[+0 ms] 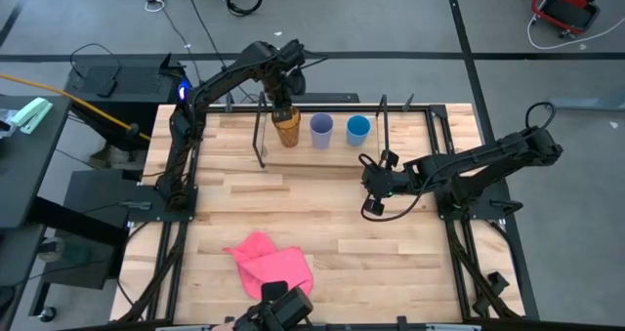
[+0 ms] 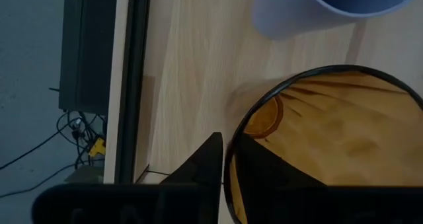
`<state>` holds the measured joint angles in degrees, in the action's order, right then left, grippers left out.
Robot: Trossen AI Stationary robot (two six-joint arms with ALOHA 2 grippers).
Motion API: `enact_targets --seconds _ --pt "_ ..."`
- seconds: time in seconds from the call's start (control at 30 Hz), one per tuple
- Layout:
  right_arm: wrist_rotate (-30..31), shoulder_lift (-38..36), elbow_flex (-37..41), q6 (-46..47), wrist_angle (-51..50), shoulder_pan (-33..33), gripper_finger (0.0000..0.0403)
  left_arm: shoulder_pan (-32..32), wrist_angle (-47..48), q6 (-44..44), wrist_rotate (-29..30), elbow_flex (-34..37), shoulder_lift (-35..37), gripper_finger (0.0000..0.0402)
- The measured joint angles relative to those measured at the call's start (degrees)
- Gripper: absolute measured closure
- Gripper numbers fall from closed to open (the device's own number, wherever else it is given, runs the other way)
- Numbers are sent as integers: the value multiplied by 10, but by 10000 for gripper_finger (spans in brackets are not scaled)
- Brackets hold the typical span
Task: Stack small to large cups/mugs on shelf
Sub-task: Put the light brown cup on the shelf
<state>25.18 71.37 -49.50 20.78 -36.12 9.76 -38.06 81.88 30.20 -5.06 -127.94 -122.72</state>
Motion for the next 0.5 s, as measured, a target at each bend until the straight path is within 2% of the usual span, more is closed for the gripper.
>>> enact_targets --seconds 0.27,0.5 --pt "-2 0 0 0 0 0 351 0 2 -5 -1 0 0 350" --pt "-2 0 0 0 0 0 351 0 7 -19 -1 0 0 325"
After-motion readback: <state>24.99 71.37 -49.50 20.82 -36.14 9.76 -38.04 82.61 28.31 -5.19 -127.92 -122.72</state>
